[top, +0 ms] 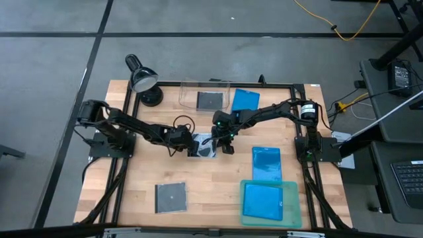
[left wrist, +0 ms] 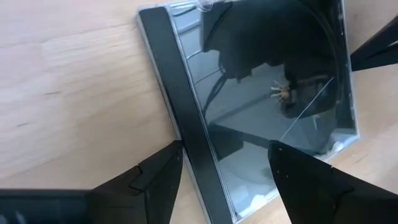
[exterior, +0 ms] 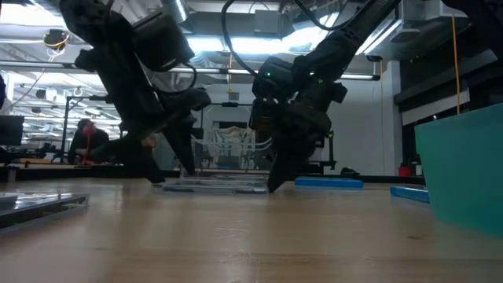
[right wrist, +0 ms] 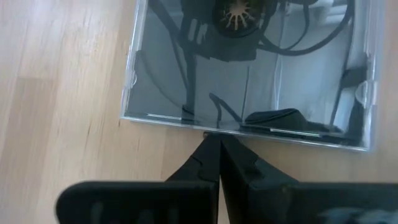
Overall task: Pick & place jewel cases by type
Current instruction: Put the top black cd case into the transparent bin
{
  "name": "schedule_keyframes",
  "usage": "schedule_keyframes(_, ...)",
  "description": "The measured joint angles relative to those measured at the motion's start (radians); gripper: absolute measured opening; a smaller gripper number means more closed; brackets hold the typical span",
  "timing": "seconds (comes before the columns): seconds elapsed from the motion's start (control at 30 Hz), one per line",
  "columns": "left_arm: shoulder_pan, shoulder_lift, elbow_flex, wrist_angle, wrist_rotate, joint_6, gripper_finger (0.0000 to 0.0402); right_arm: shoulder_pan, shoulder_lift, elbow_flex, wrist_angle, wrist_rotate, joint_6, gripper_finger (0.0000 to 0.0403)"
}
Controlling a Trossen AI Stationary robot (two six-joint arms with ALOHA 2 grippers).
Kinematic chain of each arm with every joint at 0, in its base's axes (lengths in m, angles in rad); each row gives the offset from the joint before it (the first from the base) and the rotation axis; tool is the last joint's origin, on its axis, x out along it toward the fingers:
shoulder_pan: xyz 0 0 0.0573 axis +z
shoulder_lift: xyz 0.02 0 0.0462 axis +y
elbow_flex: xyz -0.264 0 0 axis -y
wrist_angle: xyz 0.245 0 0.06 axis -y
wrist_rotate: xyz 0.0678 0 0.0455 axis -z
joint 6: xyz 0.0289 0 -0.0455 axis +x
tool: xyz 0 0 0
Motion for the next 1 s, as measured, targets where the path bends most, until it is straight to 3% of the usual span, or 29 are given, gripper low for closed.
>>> schedule_keyframes(0.8,-0.011,-0.059,-0.007,0.034,-0.074,-0.01,0.0231,0.0,-0.002,0.0,0.017,-0.002,-0.009,0.0007)
schedule_keyframes(1.0,-0.014,-0.135,-0.007,0.023,-0.168,0.017,0.0231,0.0,-0.002,0.0,0.017,-0.002,-0.03,0.0007)
